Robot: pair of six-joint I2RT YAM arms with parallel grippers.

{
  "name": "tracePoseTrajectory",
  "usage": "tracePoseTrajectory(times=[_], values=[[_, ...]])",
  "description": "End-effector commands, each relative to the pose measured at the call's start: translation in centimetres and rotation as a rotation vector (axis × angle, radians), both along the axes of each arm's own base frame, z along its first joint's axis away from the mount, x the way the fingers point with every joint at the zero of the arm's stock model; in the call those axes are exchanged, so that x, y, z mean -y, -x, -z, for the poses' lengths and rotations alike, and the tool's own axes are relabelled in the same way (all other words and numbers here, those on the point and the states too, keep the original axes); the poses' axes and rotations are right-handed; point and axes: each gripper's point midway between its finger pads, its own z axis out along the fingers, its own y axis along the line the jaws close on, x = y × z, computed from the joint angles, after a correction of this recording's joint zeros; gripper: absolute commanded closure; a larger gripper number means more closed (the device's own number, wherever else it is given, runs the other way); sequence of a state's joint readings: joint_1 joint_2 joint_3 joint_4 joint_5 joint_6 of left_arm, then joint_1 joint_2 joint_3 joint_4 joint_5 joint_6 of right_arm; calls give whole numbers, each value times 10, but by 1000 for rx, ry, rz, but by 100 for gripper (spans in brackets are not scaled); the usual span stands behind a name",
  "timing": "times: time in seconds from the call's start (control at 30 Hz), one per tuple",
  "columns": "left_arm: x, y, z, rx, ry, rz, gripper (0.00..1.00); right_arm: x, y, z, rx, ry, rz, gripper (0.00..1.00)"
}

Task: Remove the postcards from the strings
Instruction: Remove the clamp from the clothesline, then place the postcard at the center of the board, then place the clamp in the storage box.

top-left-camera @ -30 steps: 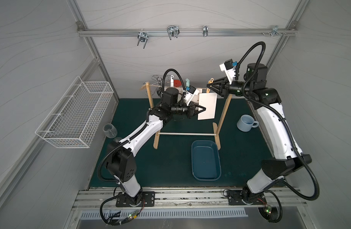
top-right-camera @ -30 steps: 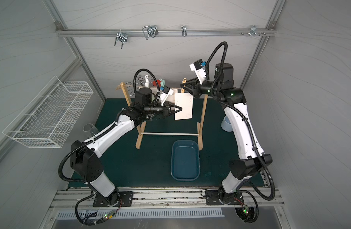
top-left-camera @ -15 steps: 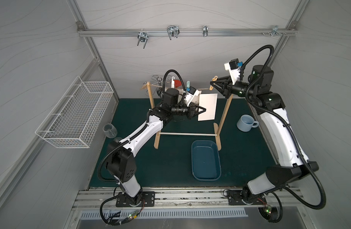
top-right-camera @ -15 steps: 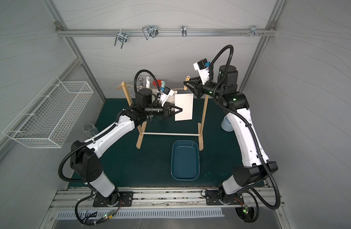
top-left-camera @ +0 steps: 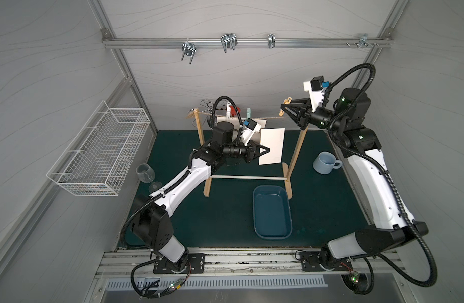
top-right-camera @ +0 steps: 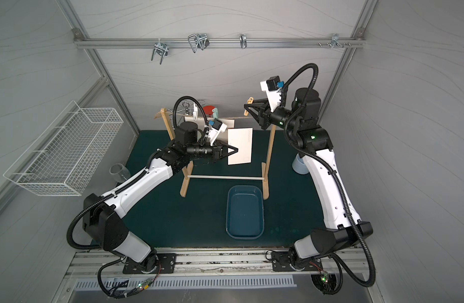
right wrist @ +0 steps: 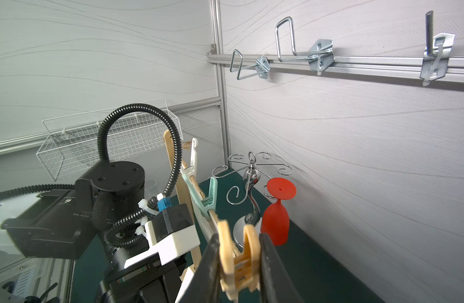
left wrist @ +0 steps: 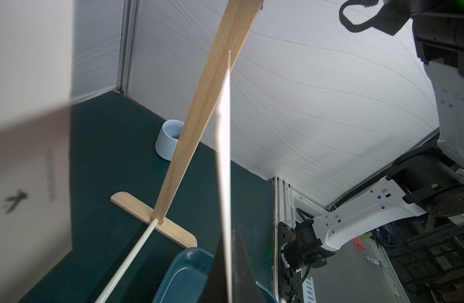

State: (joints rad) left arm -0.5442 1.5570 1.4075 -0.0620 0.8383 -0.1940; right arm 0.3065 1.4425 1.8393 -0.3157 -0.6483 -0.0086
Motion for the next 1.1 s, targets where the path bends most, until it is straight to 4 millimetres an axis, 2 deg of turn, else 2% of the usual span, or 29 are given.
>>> tracePoseTrajectory(times=[0.0, 0.23, 0.33, 0.43, 0.53, 0.73, 1.07], values=[[-7, 9, -23, 74, 39, -24, 100, 2, 26, -26, 74, -52, -39, 100], [-22, 24, -27, 74, 48, -67, 100, 7, 64, -25, 40, -84, -93, 100], [-32, 31, -22, 65, 25, -103, 100, 11, 82, -14, 15, -90, -100, 100], [-42, 39, -18, 52, -1, -136, 100, 15, 100, 5, -36, -83, -97, 100], [-54, 48, -10, 22, -38, -172, 100, 21, 113, 29, -100, -88, -86, 100], [-79, 68, 22, -67, -121, -248, 100, 19, 140, 89, -292, -67, -125, 100], [-115, 88, 95, -248, -229, -403, 100, 12, 177, 207, -610, -1, -153, 100]])
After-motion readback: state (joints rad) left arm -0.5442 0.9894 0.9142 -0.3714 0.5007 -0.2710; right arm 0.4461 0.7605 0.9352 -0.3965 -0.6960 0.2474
